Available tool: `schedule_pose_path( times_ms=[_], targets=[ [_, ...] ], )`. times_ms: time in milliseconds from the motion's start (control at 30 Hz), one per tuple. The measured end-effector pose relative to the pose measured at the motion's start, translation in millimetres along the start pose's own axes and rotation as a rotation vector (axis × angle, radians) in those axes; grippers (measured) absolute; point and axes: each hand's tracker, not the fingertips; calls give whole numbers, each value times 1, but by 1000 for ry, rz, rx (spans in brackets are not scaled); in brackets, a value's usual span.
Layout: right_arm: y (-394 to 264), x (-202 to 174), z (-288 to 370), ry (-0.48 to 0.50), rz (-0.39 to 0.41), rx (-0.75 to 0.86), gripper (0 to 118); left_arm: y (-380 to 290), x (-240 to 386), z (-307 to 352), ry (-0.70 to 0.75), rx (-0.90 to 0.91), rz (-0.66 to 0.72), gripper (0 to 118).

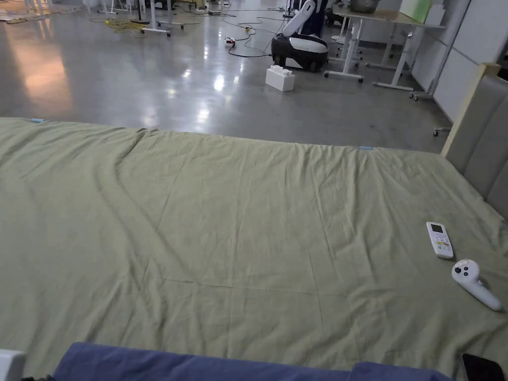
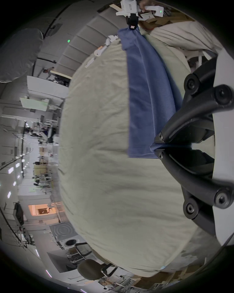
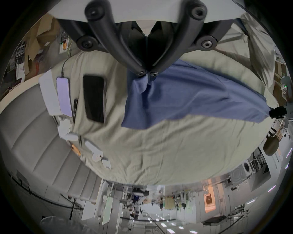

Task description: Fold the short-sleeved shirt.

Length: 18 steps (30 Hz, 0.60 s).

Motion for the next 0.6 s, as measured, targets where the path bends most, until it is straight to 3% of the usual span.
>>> schedule_pose_path(
  times_ms=[167,333,400,500,533,600],
  targets=[
    [-17,1,-41,9,-43,-53,1,-17,2,-36,43,-60,5,6],
    [-16,-6,-46,-7,-28,-24,2,-23,4,-48,67,-39,2,6],
    [-12,-7,-39,-56,-11,-30,8,-17,2,-45,66,-38,3,7],
    [3,-13,-20,-167,35,-15,53,-4,4,-35,60,-14,26,22],
    [11,-18,-6,-187,39,26,76,2,5,-31,56,26,27,40],
    [27,-25,11,-207,49,106,84,17,12,-22,46,98,29,62]
  ],
)
